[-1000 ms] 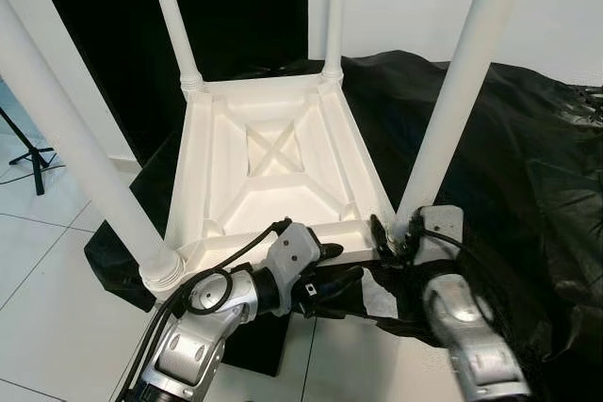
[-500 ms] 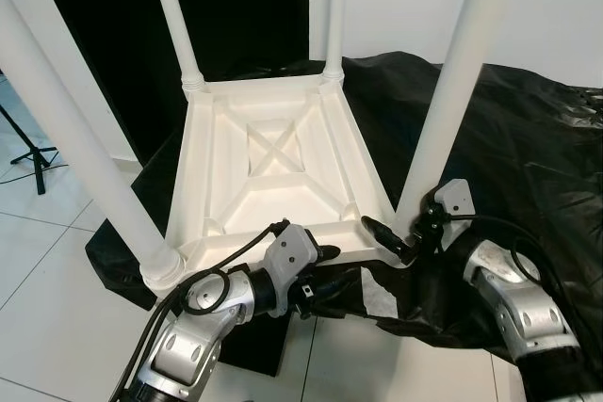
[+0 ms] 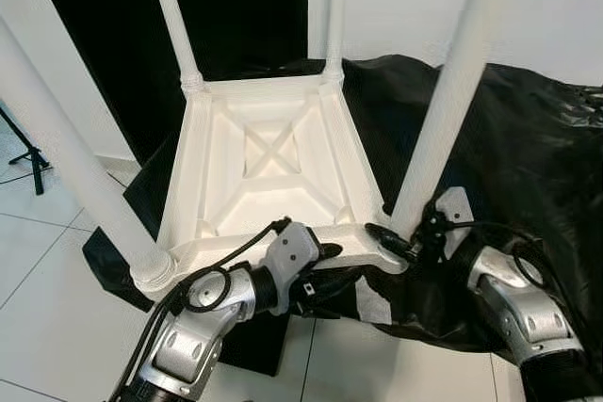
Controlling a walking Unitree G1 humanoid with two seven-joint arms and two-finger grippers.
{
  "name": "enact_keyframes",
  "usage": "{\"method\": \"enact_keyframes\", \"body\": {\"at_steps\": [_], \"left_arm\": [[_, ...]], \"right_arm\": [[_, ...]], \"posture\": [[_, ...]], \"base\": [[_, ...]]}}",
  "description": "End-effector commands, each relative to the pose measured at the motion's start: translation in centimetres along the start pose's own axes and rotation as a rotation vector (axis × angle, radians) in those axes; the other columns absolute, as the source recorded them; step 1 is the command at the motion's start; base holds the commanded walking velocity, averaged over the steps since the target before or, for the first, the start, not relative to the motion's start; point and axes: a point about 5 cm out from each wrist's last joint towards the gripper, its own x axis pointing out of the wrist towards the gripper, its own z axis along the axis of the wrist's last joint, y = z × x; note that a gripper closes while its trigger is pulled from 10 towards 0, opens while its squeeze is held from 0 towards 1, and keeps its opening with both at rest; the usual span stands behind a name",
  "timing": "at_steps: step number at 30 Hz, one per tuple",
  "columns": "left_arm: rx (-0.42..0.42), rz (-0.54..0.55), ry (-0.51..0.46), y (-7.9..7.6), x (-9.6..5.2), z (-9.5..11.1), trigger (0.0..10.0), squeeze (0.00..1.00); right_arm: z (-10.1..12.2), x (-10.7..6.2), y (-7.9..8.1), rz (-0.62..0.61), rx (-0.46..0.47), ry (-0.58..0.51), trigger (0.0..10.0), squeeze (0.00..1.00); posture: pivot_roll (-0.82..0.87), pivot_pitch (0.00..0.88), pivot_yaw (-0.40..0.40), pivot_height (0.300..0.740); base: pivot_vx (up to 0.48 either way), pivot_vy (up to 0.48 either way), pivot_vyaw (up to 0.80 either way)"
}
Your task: Building children table
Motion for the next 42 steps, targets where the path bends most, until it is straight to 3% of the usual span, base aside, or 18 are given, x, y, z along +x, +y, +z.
{"method": "enact_keyframes", "body": {"at_steps": [1, 3, 4, 7, 8, 11, 12, 15, 18, 23, 31, 32, 33, 34, 42], "left_arm": [[0.0, -0.006, -0.005, -0.3, 0.1, 0.2, 10.0, 0.0], [0.001, -0.006, -0.006, -0.2, 0.2, 0.2, 10.0, 0.0], [0.01, -0.002, 0.0, 0.1, 0.1, 0.1, 10.0, 0.0], [0.016, 0.002, 0.004, 0.2, 0.0, 0.1, 10.0, 0.0], [0.018, 0.011, 0.005, 0.6, -0.1, 0.1, 10.0, 0.0], [0.019, 0.022, 0.009, 1.0, -0.5, 0.1, 10.0, 0.0], [0.019, 0.022, 0.009, 1.0, -0.5, 0.1, 10.0, 0.0], [0.026, 0.045, 0.024, 1.7, -1.1, -0.1, 10.0, 0.0], [0.032, 0.059, 0.023, 2.1, -1.4, 0.0, 10.0, 0.0], [0.031, 0.059, 0.021, 2.0, -1.4, 0.1, 10.0, 0.0], [0.031, 0.052, 0.016, 2.0, -1.0, 0.3, 10.0, 0.0], [0.034, 0.056, 0.015, 2.1, -0.9, 0.3, 10.0, 0.0], [0.034, 0.056, 0.015, 2.1, -0.9, 0.3, 10.0, 0.0], [0.035, 0.057, 0.012, 2.1, -0.9, 0.4, 10.0, 0.0], [0.035, 0.053, 0.007, 2.0, -0.8, 0.4, 10.0, 0.0]], "right_arm": [[-1.6, -0.3, 0.5, -0.009, 0.022, 0.085, 0.0, 0.0], [-1.9, -0.3, 0.4, -0.054, 0.021, 0.103, 0.3, 0.0], [-2.1, -0.2, 0.6, -0.127, 0.04, 0.107, 3.6, 0.0], [-2.2, -0.3, 0.7, -0.174, 0.055, 0.108, 3.6, 0.0], [-2.4, -0.3, 0.8, -0.247, 0.068, 0.108, 10.0, 0.0], [-2.6, -0.3, 1.2, -0.433, 0.12, 0.11, 10.0, 0.0], [-2.6, -0.3, 1.2, -0.433, 0.12, 0.11, 10.0, 0.0], [-2.6, 0.0, 1.9, -0.685, 0.18, 0.112, 10.0, 0.0], [-2.4, 0.3, 2.5, -0.794, 0.218, 0.104, 10.0, 0.0], [-1.4, 1.4, 3.8, -0.782, 0.238, 0.068, 10.0, 0.0], [-1.4, 1.5, 4.0, -0.771, 0.217, 0.081, 10.0, 0.0], [-1.2, 1.5, 4.0, -0.763, 0.203, 0.076, 10.0, 0.58], [-1.2, 1.5, 4.0, -0.763, 0.203, 0.076, 10.0, 0.58], [-1.0, 1.5, 4.1, -0.752, 0.187, 0.069, 10.0, 1.0], [-0.3, 0.2, 3.5, -0.592, 0.132, -0.001, 10.0, 1.0]], "posture": [[-0.05, 0.0, 0.012, 0.74], [-0.05, 0.0, 0.01, 0.74], [-0.06, 0.0, 0.009, 0.74], [-0.06, 0.0, 0.009, 0.74], [-0.06, 0.0, 0.011, 0.74], [-0.06, 0.0, 0.017, 0.74], [-0.06, 0.0, 0.017, 0.74], [-0.06, 0.0, 0.016, 0.74], [-0.05, 0.0, 0.011, 0.74], [-0.06, 0.0, 0.024, 0.74], [-0.06, 0.0, 0.023, 0.74], [-0.06, 0.0, 0.022, 0.74], [-0.06, 0.0, 0.022, 0.74], [-0.06, 0.0, 0.024, 0.74], [-0.06, 0.0, 0.025, 0.74]], "base": [[0.0, 0.0, 0.0], [0.0, 0.0, 0.0], [0.0, 0.0, 0.0], [0.0, 0.0, 0.0], [0.0, 0.0, 0.0], [0.0, 0.0, 0.0], [0.0, 0.0, 0.0], [0.0, 0.0, 0.0], [0.0, 0.0, 0.0], [0.0, 0.0, 0.0], [0.0, 0.0, 0.0], [0.0, 0.0, 0.0], [0.0, 0.0, 0.0], [0.0, 0.0, 0.0], [0.0, 0.0, 0.0]]}}
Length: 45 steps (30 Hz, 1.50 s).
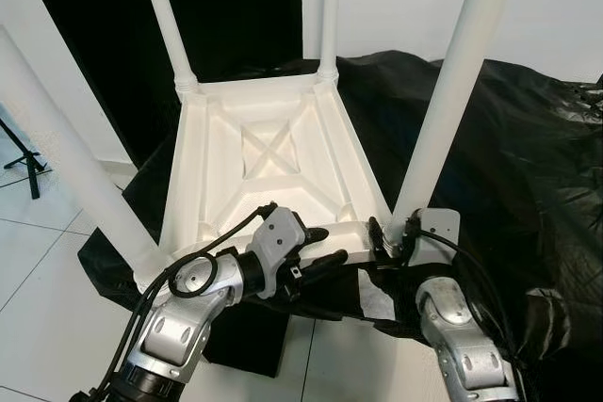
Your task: Building children table
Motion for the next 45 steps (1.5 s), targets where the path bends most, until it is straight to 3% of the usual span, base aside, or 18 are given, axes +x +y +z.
{"method": "enact_keyframes", "body": {"at_steps": [1, 6, 7, 8, 14, 16, 21, 22, 24, 25, 31, 38, 39, 40, 45], "left_arm": [[-0.006, 0.004, 0.004, 0.0, 0.0, -0.2, 10.0, 0.0], [-0.005, 0.003, 0.002, 0.1, 0.0, -0.1, 10.0, 0.0], [-0.005, 0.0, 0.0, 0.0, 0.0, -0.1, 10.0, 0.0], [-0.007, -0.004, 0.0, 0.0, 0.0, -0.2, 10.0, 0.0], [-0.01, -0.011, 0.001, -0.1, -0.3, -0.3, 10.0, 0.0], [-0.01, -0.011, 0.001, -0.1, -0.3, -0.3, 10.0, 0.0], [-0.012, -0.006, 0.002, -0.3, -0.5, -0.4, 10.0, 0.0], [-0.014, -0.005, 0.002, -0.3, -0.5, -0.5, 10.0, 0.0], [-0.016, -0.004, 0.002, -0.4, -0.5, -0.5, 10.0, 0.0], [-0.019, -0.003, 0.003, -0.6, -0.4, -0.6, 10.0, 0.0], [-0.02, 0.0, 0.026, -1.3, -0.2, -1.3, 10.0, 0.0], [-0.029, -0.004, 0.029, -1.7, 0.1, -1.5, 10.0, 0.0], [-0.031, -0.005, 0.027, -1.7, 0.2, -1.5, 10.0, 0.0], [-0.032, -0.006, 0.027, -1.7, 0.2, -1.5, 10.0, 0.0], [-0.033, -0.012, 0.025, -1.7, 0.3, -1.4, 10.0, 0.0]], "right_arm": [[0.1, -0.2, 0.1, 0.029, 0.016, -0.012, 10.0, 1.0], [0.2, -0.7, -0.7, 0.158, -0.01, -0.028, 10.0, 1.0], [0.3, -0.9, -1.4, 0.24, -0.035, -0.032, 10.0, 0.85], [0.6, -0.7, -2.1, 0.331, -0.062, -0.034, 10.0, 0.0], [1.2, 0.2, -3.2, 0.483, -0.115, -0.029, 10.0, 0.0], [1.2, 0.2, -3.2, 0.483, -0.115, -0.029, 10.0, 0.0], [1.3, 1.8, -3.1, 0.622, -0.191, -0.011, 10.0, 0.0], [1.3, 1.9, -3.0, 0.646, -0.197, -0.008, 7.5, 0.0], [1.2, 2.0, -2.9, 0.667, -0.202, -0.007, 7.5, 0.0], [1.1, 2.2, -2.8, 0.686, -0.21, -0.006, 0.0, 0.0], [1.0, 2.7, -3.1, 0.729, -0.215, -0.002, 0.0, 0.0], [0.7, 2.3, -3.7, 0.683, -0.17, 0.005, 0.0, 0.0], [0.5, 2.1, -3.7, 0.658, -0.167, 0.006, 8.7, 0.0], [0.4, 1.9, -3.8, 0.642, -0.167, 0.007, 10.0, 0.0], [-0.3, 1.4, -3.6, 0.494, -0.146, 0.006, 10.0, 0.0]], "posture": [[-0.06, 0.0, 0.025, 0.74], [-0.06, 0.0, 0.024, 0.74], [-0.06, 0.0, 0.022, 0.74], [-0.05, 0.0, 0.02, 0.74], [-0.05, 0.0, 0.019, 0.74], [-0.05, 0.0, 0.019, 0.74], [-0.02, 0.0, 0.0, 0.74], [-0.02, 0.0, 0.0, 0.74], [-0.02, 0.0, -0.005, 0.74], [-0.01, 0.0, -0.011, 0.74], [0.0, 0.0, -0.02, 0.74], [-0.01, 0.0, -0.023, 0.74], [-0.01, 0.0, -0.021, 0.74], [-0.01, 0.0, -0.021, 0.74], [-0.04, 0.0, -0.01, 0.74]], "base": [[0.0, 0.0, 0.0], [0.0, 0.0, 0.0], [0.0, 0.0, 0.0], [0.0, 0.0, 0.0], [0.0, 0.0, 0.0], [0.0, 0.0, 0.0], [0.0, 0.0, 0.0], [0.0, 0.0, 0.0], [0.0, 0.0, 0.0], [0.0, 0.0, 0.0], [0.0, 0.0, 0.0], [0.0, 0.0, 0.0], [0.0, 0.0, 0.0], [0.0, 0.0, 0.0], [0.0, 0.0, 0.0]]}}
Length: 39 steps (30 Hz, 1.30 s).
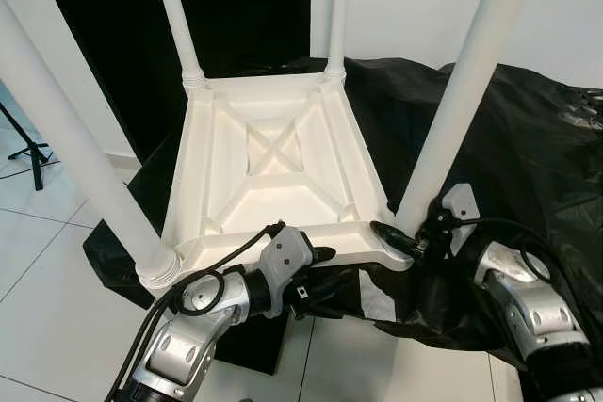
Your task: Building children table
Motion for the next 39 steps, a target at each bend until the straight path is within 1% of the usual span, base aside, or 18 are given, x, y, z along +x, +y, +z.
{"method": "enact_keyframes", "body": {"at_steps": [1, 3, 7, 8, 9, 11, 12, 14, 15, 21, 27, 28, 30, 31, 33, 34, 36, 39], "left_arm": [[0.002, 0.028, 0.013, 0.2, 0.1, -0.2, 10.0, 0.0], [-0.002, 0.021, 0.01, 0.1, 0.2, -0.2, 10.0, 0.0], [-0.003, 0.016, 0.009, 0.0, 0.3, -0.2, 10.0, 0.0], [-0.004, 0.012, 0.01, 0.0, 0.3, -0.2, 10.0, 0.0], [-0.004, 0.012, 0.01, 0.0, 0.3, -0.2, 10.0, 0.0], [-0.006, 0.007, 0.01, 0.0, 0.3, -0.2, 10.0, 0.0], [-0.007, 0.002, 0.01, 0.0, 0.2, -0.1, 10.0, 0.0], [-0.007, 0.001, 0.01, 0.0, 0.1, -0.1, 10.0, 0.0], [-0.005, 0.0, 0.01, 0.0, 0.1, -0.1, 10.0, 0.0], [-0.004, -0.003, 0.008, 0.1, 0.0, 0.1, 10.0, 0.0], [-0.003, -0.007, 0.009, 0.2, 0.0, 0.1, 10.0, 0.0], [-0.003, -0.01, 0.008, 0.2, 0.0, 0.1, 10.0, 0.0], [-0.003, -0.012, 0.008, 0.1, 0.0, 0.1, 10.0, 0.0], [-0.001, -0.014, 0.008, 0.2, 0.1, 0.2, 10.0, 0.0], [-0.001, -0.014, 0.008, 0.2, 0.1, 0.2, 10.0, 0.0], [0.001, -0.012, 0.007, 0.2, 0.2, 0.2, 10.0, 0.0], [0.001, -0.011, 0.006, 0.3, 0.3, 0.2, 10.0, 0.0], [0.002, -0.007, 0.004, 0.3, 0.3, 0.2, 10.0, 0.0]], "right_arm": [[-1.2, -0.3, 0.4, -0.078, -0.019, 0.072, 10.0, 0.0], [-1.4, -0.4, 0.8, -0.152, 0.01, 0.071, 10.0, 0.0], [-1.5, -0.6, 1.2, -0.249, -0.001, 0.07, 10.0, 0.0], [-1.6, -0.7, 1.3, -0.317, 0.017, 0.075, 10.0, 0.0], [-1.6, -0.7, 1.3, -0.317, 0.017, 0.075, 10.0, 0.0], [-1.7, -0.9, 1.7, -0.417, 0.041, 0.088, 10.0, 0.0], [-1.8, -0.9, 2.2, -0.507, 0.06, 0.096, 10.0, 0.0], [-1.9, -0.8, 2.3, -0.535, 0.067, 0.099, 10.0, 0.0], [-1.9, -0.6, 2.7, -0.607, 0.088, 0.102, 10.0, 0.0], [-1.5, -0.1, 3.3, -0.707, 0.121, 0.091, 10.0, 0.0], [-0.9, 0.5, 3.8, -0.723, 0.148, 0.065, 10.0, 0.0], [-0.7, 0.6, 4.0, -0.709, 0.145, 0.059, 10.0, 0.31], [-0.6, 0.7, 4.1, -0.7, 0.144, 0.056, 10.0, 0.31], [-0.5, 0.6, 4.1, -0.684, 0.149, 0.047, 10.0, 1.0], [-0.5, 0.6, 4.1, -0.684, 0.149, 0.047, 10.0, 1.0], [-0.3, 0.0, 3.9, -0.64, 0.122, 0.034, 10.0, 1.0], [-0.2, -0.2, 3.8, -0.625, 0.109, 0.032, 10.0, 1.0], [0.1, -0.6, 3.6, -0.569, 0.115, 0.01, 10.0, 1.0]], "posture": [[-0.04, 0.0, -0.01, 0.74], [-0.05, 0.0, -0.006, 0.74], [-0.05, 0.0, -0.006, 0.74], [-0.06, 0.0, 0.005, 0.74], [-0.06, 0.0, 0.005, 0.74], [-0.07, 0.0, 0.011, 0.74], [-0.07, 0.0, 0.011, 0.74], [-0.07, 0.0, 0.011, 0.74], [-0.07, 0.0, 0.012, 0.74], [-0.07, 0.0, 0.021, 0.74], [-0.08, 0.0, 0.028, 0.74], [-0.08, 0.0, 0.028, 0.74], [-0.08, 0.0, 0.029, 0.74], [-0.08, 0.0, 0.026, 0.74], [-0.08, 0.0, 0.026, 0.74], [-0.08, 0.0, 0.02, 0.74], [-0.08, 0.0, 0.02, 0.74], [-0.08, 0.0, 0.02, 0.74]], "base": [[0.0, 0.0, 0.0], [0.0, 0.0, 0.0], [0.0, 0.0, 0.0], [0.0, 0.0, 0.0], [0.0, 0.0, 0.0], [0.0, 0.0, 0.0], [0.0, 0.0, 0.0], [0.0, 0.0, 0.0], [0.0, 0.0, 0.0], [0.0, 0.0, 0.0], [0.0, 0.0, 0.0], [0.0, 0.0, 0.0], [0.0, 0.0, 0.0], [0.0, 0.0, 0.0], [0.0, 0.0, 0.0], [0.0, 0.0, 0.0], [0.0, 0.0, 0.0], [0.0, 0.0, 0.0]]}}
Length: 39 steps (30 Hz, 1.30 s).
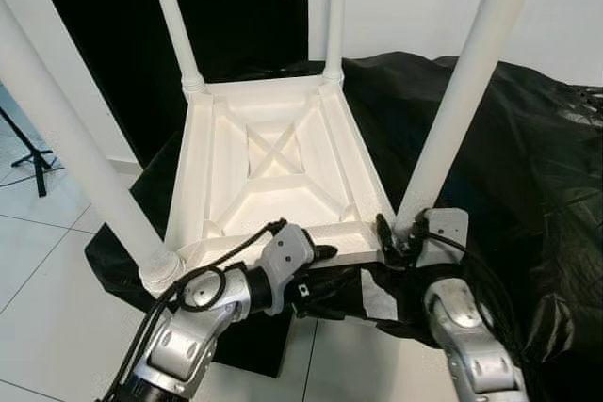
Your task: Building children table
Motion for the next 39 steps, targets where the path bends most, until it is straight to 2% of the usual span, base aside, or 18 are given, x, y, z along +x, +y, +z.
{"method": "enact_keyframes", "body": {"at_steps": [1, 3, 4, 9, 12, 14, 18, 19, 25, 27, 28, 29, 35, 39], "left_arm": [[-0.01, 0.003, 0.008, 0.0, 0.0, -0.2, 10.0, 0.0], [-0.012, 0.006, 0.009, 0.0, 0.0, -0.3, 10.0, 0.0], [-0.012, 0.007, 0.01, 0.0, 0.0, -0.4, 10.0, 0.0], [-0.018, 0.024, 0.003, 0.1, 0.0, -0.4, 10.0, 0.0], [-0.02, 0.059, -0.004, 0.4, -0.1, -0.6, 10.0, 0.0], [-0.016, 0.077, -0.008, 0.6, -0.1, -0.7, 10.0, 0.0], [-0.018, 0.102, -0.011, 0.8, -0.2, -0.9, 10.0, 0.0], [-0.032, 0.162, -0.015, 1.3, -0.4, -1.7, 10.0, 0.0], [-0.034, 0.243, -0.043, 1.6, -0.5, -2.4, 10.0, 0.0], [-0.038, 0.264, -0.068, 1.5, -0.4, -2.4, 10.0, 0.0], [-0.038, 0.264, -0.068, 1.5, -0.4, -2.4, 10.0, 0.0], [-0.042, 0.26, -0.079, 1.3, -0.4, -2.4, 10.0, 0.0], [-0.032, 0.251, -0.101, 1.0, -0.2, -2.2, 10.0, 0.0], [-0.03, 0.233, -0.1, 1.0, -0.2, -2.4, 10.0, 0.0]], "right_arm": [[0.3, -0.3, -0.3, 0.06, 0.007, -0.02, 10.0, 1.0], [0.4, -0.6, -0.7, 0.153, -0.009, -0.025, 10.0, 1.0], [0.4, -0.7, -1.0, 0.196, -0.014, -0.019, 10.0, 0.0], [0.5, -0.5, -1.8, 0.293, -0.04, -0.022, 10.0, 0.0], [0.8, 0.5, -2.4, 0.408, -0.093, -0.031, 10.0, 0.0], [0.9, 0.9, -2.4, 0.44, -0.106, -0.034, 10.0, 0.0], [1.0, 1.3, -2.4, 0.478, -0.117, -0.034, 10.0, 0.0], [1.2, 2.2, -2.0, 0.577, -0.131, -0.023, 10.0, 0.0], [1.2, 3.0, -1.1, 0.695, -0.156, -0.01, 10.0, 0.0], [1.0, 3.2, -0.9, 0.737, -0.167, -0.003, 0.8, 0.0], [1.0, 3.2, -0.9, 0.737, -0.167, -0.003, 0.8, 0.0], [0.8, 3.3, -1.0, 0.745, -0.172, 0.002, 0.0, 0.0], [0.0, 3.0, -1.7, 0.73, -0.156, 0.025, 0.0, 0.0], [-0.5, 2.6, -2.0, 0.649, -0.11, 0.019, 0.0, 0.0]], "posture": [[-0.08, 0.0, 0.019, 0.74], [-0.08, 0.0, 0.021, 0.74], [-0.07, 0.0, 0.022, 0.74], [-0.07, 0.0, 0.027, 0.74], [-0.07, 0.0, 0.034, 0.74], [-0.07, 0.0, 0.035, 0.74], [-0.06, 0.0, 0.036, 0.74], [-0.05, 0.0, 0.039, 0.74], [-0.04, 0.0, 0.039, 0.74], [-0.04, 0.0, 0.033, 0.74], [-0.04, 0.0, 0.033, 0.74], [-0.03, 0.0, 0.03, 0.74], [-0.03, 0.0, 0.019, 0.74], [-0.03, 0.0, 0.015, 0.74]], "base": [[0.0, 0.0, 0.0], [0.0, 0.0, 0.0], [0.0, 0.0, 0.0], [0.0, 0.0, 0.0], [0.0, 0.0, 0.0], [0.0, 0.0, 0.0], [0.0, 0.0, 0.0], [0.0, 0.0, 0.0], [0.0, 0.0, 0.0], [0.0, 0.0, 0.0], [0.0, 0.0, 0.0], [0.0, 0.0, 0.0], [0.0, 0.0, 0.0], [0.0, 0.0, 0.0]]}}
